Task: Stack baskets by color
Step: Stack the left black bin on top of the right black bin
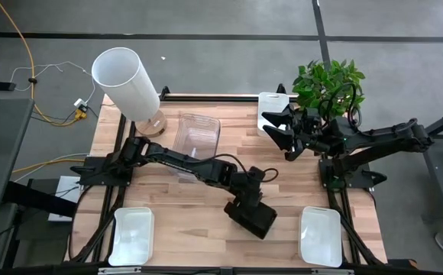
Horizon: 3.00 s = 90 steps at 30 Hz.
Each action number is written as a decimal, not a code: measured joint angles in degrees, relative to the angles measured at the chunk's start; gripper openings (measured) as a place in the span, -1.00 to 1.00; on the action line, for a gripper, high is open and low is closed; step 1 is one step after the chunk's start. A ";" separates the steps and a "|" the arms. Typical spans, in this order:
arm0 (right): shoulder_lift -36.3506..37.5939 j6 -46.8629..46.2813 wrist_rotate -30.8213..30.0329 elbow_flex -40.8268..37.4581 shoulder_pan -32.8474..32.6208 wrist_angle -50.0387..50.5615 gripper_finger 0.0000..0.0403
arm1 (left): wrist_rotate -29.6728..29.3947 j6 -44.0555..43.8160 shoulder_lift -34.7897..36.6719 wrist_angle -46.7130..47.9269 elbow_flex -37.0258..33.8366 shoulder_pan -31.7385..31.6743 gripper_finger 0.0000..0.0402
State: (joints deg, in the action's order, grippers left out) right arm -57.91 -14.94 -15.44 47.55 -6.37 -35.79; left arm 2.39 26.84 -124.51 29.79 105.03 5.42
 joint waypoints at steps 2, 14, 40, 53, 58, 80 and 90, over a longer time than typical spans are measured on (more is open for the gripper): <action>0.00 0.00 0.00 0.00 0.00 0.00 0.17 | 0.00 0.68 0.00 -0.01 0.00 0.03 -0.79; 0.00 0.00 0.00 0.00 0.00 0.00 0.17 | -0.02 -3.78 -0.20 4.10 4.99 0.03 -0.20; 0.15 -1.49 3.52 -0.04 -0.01 4.31 0.17 | -2.71 -22.78 21.40 34.86 2.68 1.02 -0.97; -2.40 -12.10 11.45 -0.04 -3.91 27.45 0.14 | -17.89 -32.55 61.90 -7.87 -37.62 5.88 -1.00; -5.01 -14.29 13.83 -0.04 -9.50 39.13 -0.17 | -23.51 -34.29 70.85 -17.26 -45.83 6.93 -1.00; -16.97 -25.19 19.19 -19.06 -14.56 17.24 -0.99 | -31.12 -34.28 74.26 -20.55 -49.94 6.98 -1.00; -16.94 -27.17 20.05 -20.43 -14.50 17.83 -1.00 | -31.41 -34.20 73.63 -20.69 -49.93 6.98 -1.00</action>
State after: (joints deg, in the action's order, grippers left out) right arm -74.85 -42.11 4.61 27.12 -20.87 -17.96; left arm -29.02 -7.35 -50.88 9.10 55.11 12.40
